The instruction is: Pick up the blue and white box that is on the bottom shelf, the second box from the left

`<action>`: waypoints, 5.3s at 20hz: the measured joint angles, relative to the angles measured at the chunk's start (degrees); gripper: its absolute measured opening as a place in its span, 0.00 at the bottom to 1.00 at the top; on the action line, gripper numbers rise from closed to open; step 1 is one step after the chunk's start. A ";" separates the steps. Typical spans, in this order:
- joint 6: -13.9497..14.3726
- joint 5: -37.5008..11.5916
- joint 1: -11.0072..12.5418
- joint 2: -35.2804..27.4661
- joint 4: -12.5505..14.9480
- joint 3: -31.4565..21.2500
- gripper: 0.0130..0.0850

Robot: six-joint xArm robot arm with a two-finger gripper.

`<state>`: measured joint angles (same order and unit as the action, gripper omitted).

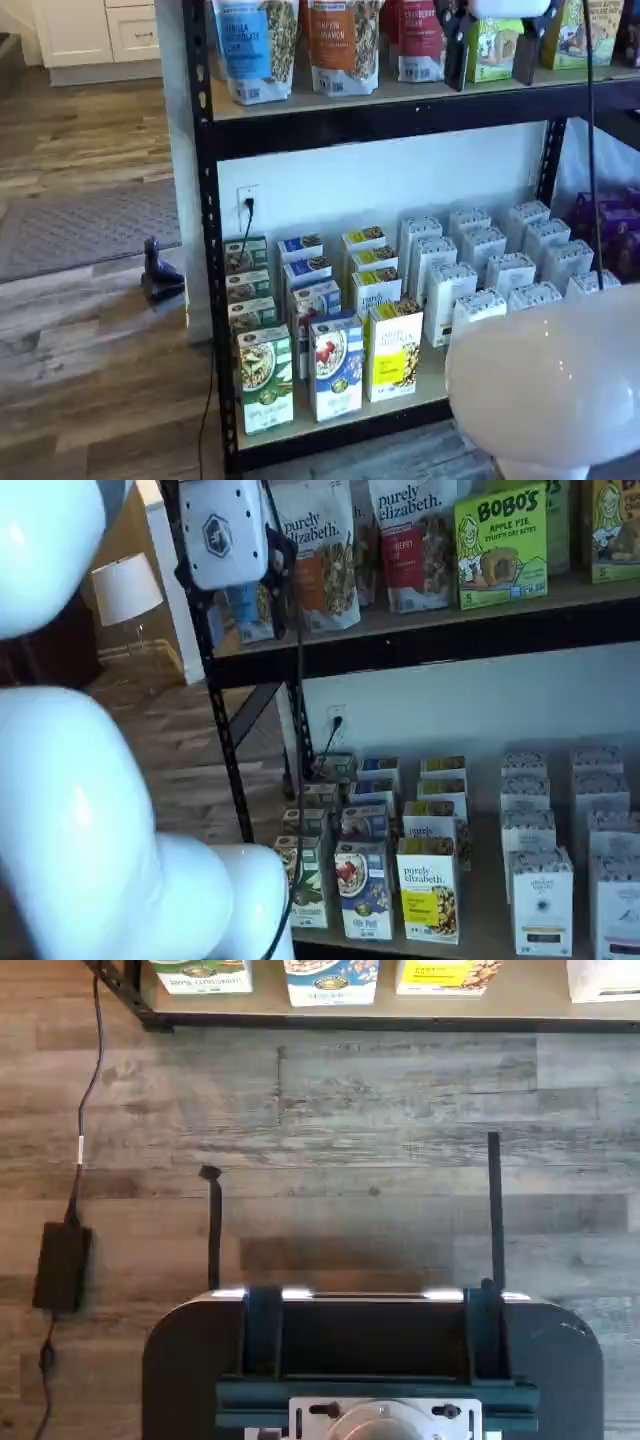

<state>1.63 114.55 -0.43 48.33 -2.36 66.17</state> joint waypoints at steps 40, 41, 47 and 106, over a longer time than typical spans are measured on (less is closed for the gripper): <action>3.62 -32.62 -4.63 -1.83 -0.84 -28.31 1.00; 3.65 -33.23 -4.76 -2.47 -1.35 -28.90 1.00; 5.07 -40.15 -6.52 -5.04 -1.17 -33.37 1.00; 11.80 -86.95 -7.19 -40.39 8.40 -41.03 1.00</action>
<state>13.43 27.60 -7.62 7.94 6.04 25.15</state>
